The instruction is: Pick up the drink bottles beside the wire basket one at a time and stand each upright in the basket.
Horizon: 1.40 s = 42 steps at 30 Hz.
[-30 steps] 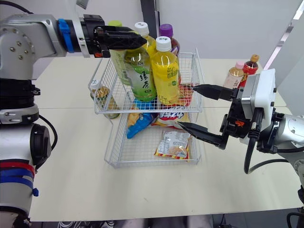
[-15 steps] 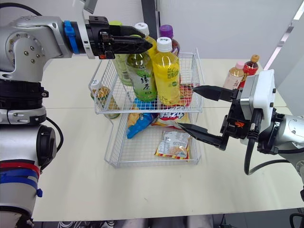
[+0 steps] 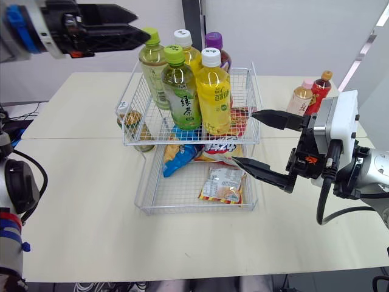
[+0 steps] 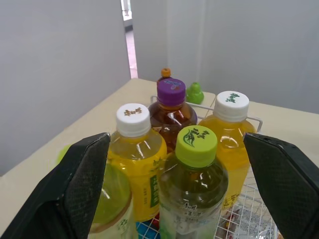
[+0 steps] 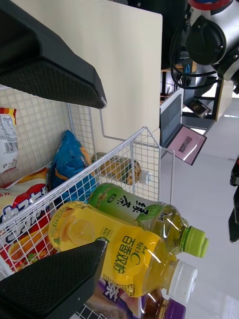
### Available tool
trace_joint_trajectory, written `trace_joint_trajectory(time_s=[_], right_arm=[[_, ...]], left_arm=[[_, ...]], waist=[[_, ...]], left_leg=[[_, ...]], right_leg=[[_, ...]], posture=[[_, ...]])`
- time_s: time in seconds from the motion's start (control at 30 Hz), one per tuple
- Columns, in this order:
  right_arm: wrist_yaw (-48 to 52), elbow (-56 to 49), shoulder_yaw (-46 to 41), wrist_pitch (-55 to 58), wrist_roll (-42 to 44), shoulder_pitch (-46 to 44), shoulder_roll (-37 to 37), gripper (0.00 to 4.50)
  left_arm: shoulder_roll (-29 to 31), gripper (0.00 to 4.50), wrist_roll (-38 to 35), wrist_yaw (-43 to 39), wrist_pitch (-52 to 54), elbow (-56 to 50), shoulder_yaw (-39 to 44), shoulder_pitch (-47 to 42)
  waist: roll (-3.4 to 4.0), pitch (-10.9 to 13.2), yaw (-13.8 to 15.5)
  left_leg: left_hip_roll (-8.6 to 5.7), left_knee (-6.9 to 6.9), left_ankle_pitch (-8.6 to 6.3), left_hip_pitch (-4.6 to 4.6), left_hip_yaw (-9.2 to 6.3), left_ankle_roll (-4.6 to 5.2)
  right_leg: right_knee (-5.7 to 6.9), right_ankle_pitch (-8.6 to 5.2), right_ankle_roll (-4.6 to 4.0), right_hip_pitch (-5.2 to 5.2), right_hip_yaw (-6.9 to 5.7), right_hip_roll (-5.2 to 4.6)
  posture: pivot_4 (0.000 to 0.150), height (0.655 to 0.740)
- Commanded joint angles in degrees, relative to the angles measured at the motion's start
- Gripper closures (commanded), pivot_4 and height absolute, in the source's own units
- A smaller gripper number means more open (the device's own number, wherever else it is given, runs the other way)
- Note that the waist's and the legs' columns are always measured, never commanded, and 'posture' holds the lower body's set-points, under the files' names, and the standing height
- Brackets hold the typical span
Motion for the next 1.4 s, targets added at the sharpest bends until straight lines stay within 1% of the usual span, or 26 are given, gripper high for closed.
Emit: trace_joint_trajectory(time_s=[0.03, 0.13, 0.2, 0.33, 0.4, 0.57, 0.63, 0.7, 0.77, 0.83, 0.9, 1.07, 1.27, 1.4], right_arm=[[1.0, 0.1, -0.7, -1.4, -0.2, -1.4, -0.6, 0.00], [2.2, 0.8, 0.0, -1.6, -0.6, -2.1, -0.6, 0.00], [3.5, 1.8, 1.1, -1.8, -1.2, -3.3, -0.4, 0.00], [6.9, 4.5, 4.4, -2.6, -2.8, -6.5, 0.3, 0.00], [8.3, 5.8, 6.7, -3.2, -3.6, -8.5, 1.3, 0.00], [10.1, 6.6, 11.0, -3.0, -4.4, -11.2, 4.5, 0.00], [10.5, 6.5, 12.1, -3.1, -5.1, -11.3, 5.3, 0.00], [10.9, 6.3, 13.5, -3.9, -7.0, -10.8, 6.2, 0.00], [10.6, 5.7, 14.2, -4.2, -8.3, -10.1, 6.8, 0.00], [10.3, 5.3, 14.3, -4.0, -8.9, -9.8, 7.3, 0.00], [9.5, 3.9, 13.9, -3.5, -8.9, -8.2, 7.2, 0.00], [8.3, 1.3, 12.7, -2.8, -9.4, -5.1, 6.2, 0.00], [5.3, -0.4, 11.8, -1.4, -10.0, -3.6, 5.6, 0.00], [4.2, -0.4, 12.3, -0.8, -10.1, -3.8, 5.9, 0.00]], left_arm=[[3.6, 0.07, 0.3, 1.9, -0.4, -1.7, 4.5, -1.5], [6.5, 0.07, 1.5, 3.8, -2.5, -1.9, 7.0, 1.1], [9.2, 0.07, 3.0, 5.6, -4.5, -2.5, 9.2, 5.1], [13.7, 0.07, 3.9, 7.6, -5.4, -5.6, 14.8, 17.1], [15.1, 0.07, 3.6, 7.9, -5.5, -7.4, 19.2, 24.6], [14.6, 0.07, 0.0, 7.2, -1.7, -15.0, 33.0, 43.1], [13.9, 0.07, -0.6, 7.0, -0.9, -17.2, 36.7, 49.2], [12.1, 0.07, 0.2, 7.5, -2.9, -19.4, 38.9, 55.5], [9.2, 0.07, 0.6, 10.0, -5.1, -20.9, 39.7, 58.8], [7.5, 0.07, 0.9, 11.6, -7.0, -21.9, 39.1, 60.4], [5.0, 0.07, 0.4, 13.8, -7.8, -22.8, 36.8, 59.9], [0.1, 0.07, -0.8, 18.8, -7.9, -23.1, 30.8, 54.8], [-4.8, 0.07, 2.4, 25.1, -12.4, -19.2, 24.9, 48.8], [-8.1, 0.07, 7.0, 29.8, -17.0, -14.3, 19.6, 43.8]], waist=[[0.00, 0.0, 0.0], [0.02, 0.0, -0.2], [0.04, 0.0, -0.2], [0.14, -0.1, -0.4], [0.14, -0.1, -0.4], [0.12, -0.1, -0.2], [0.13, -0.1, 0.0], [0.13, -0.1, 0.2], [0.14, -0.1, 0.4], [0.10, -0.1, 0.6], [0.09, -0.1, 0.7], [0.07, -0.1, 0.9], [0.07, -0.2, 0.5], [0.07, -0.2, 0.4]], left_leg=[[0.00, 0.00, 0.00, 0.00, 0.00, 0.00], [0.01, -0.02, 0.00, 0.02, 0.00, 0.00], [0.03, -0.03, 0.00, 0.06, 0.01, 0.00], [0.06, -0.06, 0.00, 0.15, 0.05, 0.00], [0.06, -0.04, 0.00, 0.16, 0.04, 0.00], [0.07, -0.05, 0.00, 0.10, 0.00, 0.00], [0.06, -0.06, 0.00, 0.10, 0.00, 0.00], [0.05, -0.04, 0.00, 0.11, -0.02, 0.00], [0.04, -0.05, 0.00, 0.20, 0.00, 0.00], [0.05, -0.04, 0.00, 0.22, -0.02, -0.01], [0.06, -0.04, 0.00, 0.22, -0.03, -0.01], [0.05, -0.04, 0.00, 0.23, -0.02, -0.01], [0.04, -0.05, 0.00, 0.26, 0.04, -0.01], [0.05, -0.05, 0.00, 0.27, 0.02, -0.01]], right_leg=[[0.00, 0.00, 0.00, -0.01, 0.00, 0.00], [0.00, 0.00, 0.00, -0.01, 0.00, 0.00], [0.03, 0.00, -0.01, 0.00, 0.02, 0.01], [0.03, 0.00, -0.01, 0.03, 0.06, 0.01], [0.04, 0.00, -0.01, 0.04, 0.07, 0.01], [0.00, 0.00, -0.03, 0.01, 0.03, -0.02], [-0.02, 0.00, -0.03, 0.01, 0.07, -0.04], [-0.01, 0.00, -0.03, 0.03, 0.03, -0.06], [-0.01, 0.00, -0.03, 0.08, 0.07, -0.09], [-0.01, 0.00, -0.03, 0.12, 0.05, -0.09], [-0.01, 0.01, -0.03, 0.11, 0.07, -0.10], [0.00, 0.02, -0.03, 0.11, 0.09, -0.08], [0.03, 0.06, -0.03, 0.11, 0.09, -0.06], [0.05, 0.07, -0.05, 0.12, 0.05, -0.03]], posture=[[0.150, 0.7400], [0.150, 0.7400], [0.150, 0.7400], [0.150, 0.7400], [0.150, 0.7400], [0.150, 0.7400], [0.150, 0.7400], [0.150, 0.7400], [0.150, 0.7400], [0.150, 0.7400], [0.150, 0.7400], [0.150, 0.7400], [0.150, 0.7400], [0.150, 0.7400]])
